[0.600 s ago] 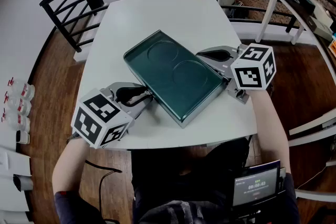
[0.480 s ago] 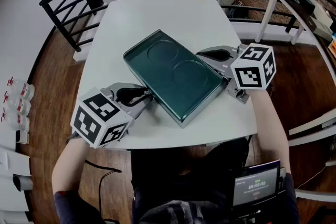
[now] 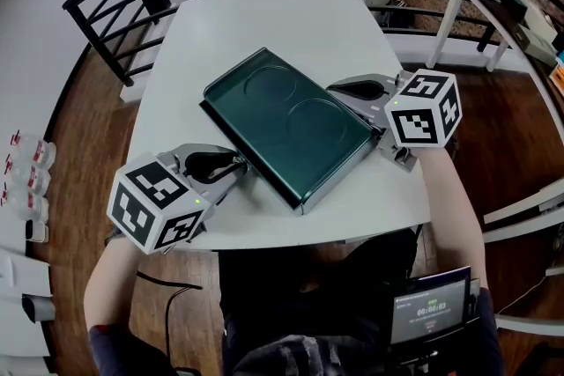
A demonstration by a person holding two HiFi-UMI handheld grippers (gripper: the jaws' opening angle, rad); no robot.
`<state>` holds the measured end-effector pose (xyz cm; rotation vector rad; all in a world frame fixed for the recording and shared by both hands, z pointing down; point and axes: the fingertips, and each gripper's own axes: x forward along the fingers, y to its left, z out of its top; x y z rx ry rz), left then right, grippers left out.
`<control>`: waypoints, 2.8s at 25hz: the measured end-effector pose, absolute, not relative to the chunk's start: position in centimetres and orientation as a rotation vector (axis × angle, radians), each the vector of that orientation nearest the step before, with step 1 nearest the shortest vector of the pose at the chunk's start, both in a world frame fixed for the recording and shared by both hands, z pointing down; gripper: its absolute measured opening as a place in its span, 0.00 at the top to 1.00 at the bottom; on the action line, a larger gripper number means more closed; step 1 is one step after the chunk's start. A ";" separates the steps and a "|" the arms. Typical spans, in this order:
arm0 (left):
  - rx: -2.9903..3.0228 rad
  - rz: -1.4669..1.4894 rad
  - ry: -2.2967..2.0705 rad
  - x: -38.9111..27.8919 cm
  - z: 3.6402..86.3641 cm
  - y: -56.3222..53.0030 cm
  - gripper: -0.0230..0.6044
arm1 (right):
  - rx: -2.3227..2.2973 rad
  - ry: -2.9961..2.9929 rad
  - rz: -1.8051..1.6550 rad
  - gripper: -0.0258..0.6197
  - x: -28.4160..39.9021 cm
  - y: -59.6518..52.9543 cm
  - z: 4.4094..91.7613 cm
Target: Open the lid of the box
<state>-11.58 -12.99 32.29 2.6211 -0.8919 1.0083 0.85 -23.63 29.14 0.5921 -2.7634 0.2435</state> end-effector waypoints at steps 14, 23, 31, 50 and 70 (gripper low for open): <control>2.580 1.032 -0.916 -16.1 32.4 -8.9 0.83 | 0.590 -2.761 0.244 0.96 0.5 -23.5 29.1; 2.527 1.051 -0.946 -18.3 32.8 -6.7 0.83 | 0.589 -2.762 0.246 0.96 1.0 -23.6 29.0; 2.509 0.995 -0.984 -19.0 32.5 -6.1 0.83 | 0.590 -2.762 0.247 0.96 1.3 -23.9 29.2; 2.543 0.828 -1.239 -24.4 28.5 -5.7 0.82 | 0.588 -2.760 0.243 0.96 0.9 -24.2 29.7; 2.945 0.523 -0.992 -13.0 20.3 -18.6 0.94 | 0.583 -2.762 0.239 0.96 1.1 -23.8 29.6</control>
